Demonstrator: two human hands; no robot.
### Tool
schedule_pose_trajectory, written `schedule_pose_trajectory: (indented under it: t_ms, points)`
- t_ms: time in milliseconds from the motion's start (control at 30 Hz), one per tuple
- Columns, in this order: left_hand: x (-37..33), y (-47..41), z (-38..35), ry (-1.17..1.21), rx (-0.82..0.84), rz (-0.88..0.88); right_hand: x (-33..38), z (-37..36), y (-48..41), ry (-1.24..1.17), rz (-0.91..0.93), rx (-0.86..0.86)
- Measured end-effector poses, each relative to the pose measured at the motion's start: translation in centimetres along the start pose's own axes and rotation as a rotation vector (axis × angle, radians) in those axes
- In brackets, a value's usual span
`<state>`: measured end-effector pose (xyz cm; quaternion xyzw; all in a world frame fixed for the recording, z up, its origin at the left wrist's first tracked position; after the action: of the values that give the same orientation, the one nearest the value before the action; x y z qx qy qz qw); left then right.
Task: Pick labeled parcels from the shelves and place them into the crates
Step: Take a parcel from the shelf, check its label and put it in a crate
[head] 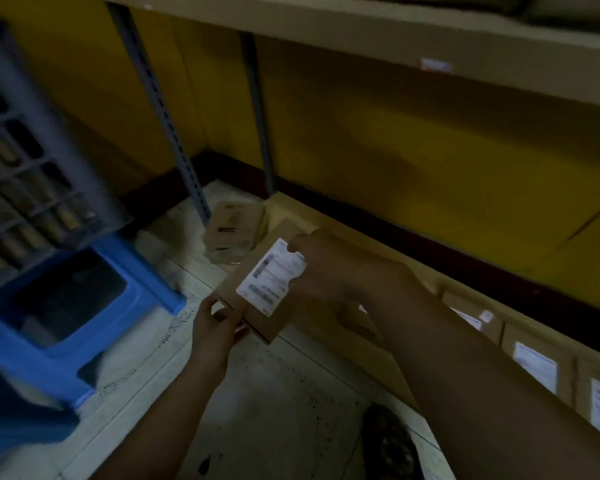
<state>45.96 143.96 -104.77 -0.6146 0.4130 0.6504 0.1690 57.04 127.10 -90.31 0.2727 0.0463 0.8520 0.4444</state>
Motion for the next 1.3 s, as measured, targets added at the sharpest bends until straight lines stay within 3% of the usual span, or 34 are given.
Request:
schedule_pose_trajectory:
  t_ms: [100,200,267,467,700,900,1300]
  points:
    - [-3.8,4.9,3.1,-0.035,0.004,-0.18,2.2,0.6,0.6,-0.003,0.038,-0.164]
    - [-6.2,7.5,5.7,-0.007,-0.029,-0.247,4.0,1.6,0.9,-0.116,0.006,-0.356]
    - [-7.6,8.4,6.9,0.031,-0.042,-0.261,4.9,1.6,0.7,-0.234,-0.014,-0.37]
    - [-10.9,9.5,10.1,0.052,-0.167,-0.351,8.8,0.9,1.1,-0.468,0.149,-0.432]
    - [-12.6,10.0,13.7,0.124,-0.245,-0.408,11.7,-0.3,3.2,-0.691,0.138,-0.363]
    - [-13.2,10.7,17.2,0.009,-0.033,-0.491,13.1,-2.3,5.5,-0.969,0.016,-0.362]
    - [-17.9,10.5,20.9,-0.097,0.012,-0.563,16.9,-2.3,5.2,-1.023,-0.018,-0.315]
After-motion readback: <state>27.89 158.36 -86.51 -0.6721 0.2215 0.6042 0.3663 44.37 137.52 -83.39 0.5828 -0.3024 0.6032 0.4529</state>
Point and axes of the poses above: each hand's wrist, its own y-axis away from the middle knuckle, its own z-axis out of the back of the hand, x = y × z, the point moved 1 cm from there along -y, towards the middle knuckle, and after that the axes turned 4 degrees about -z, right-handed, at the moved point
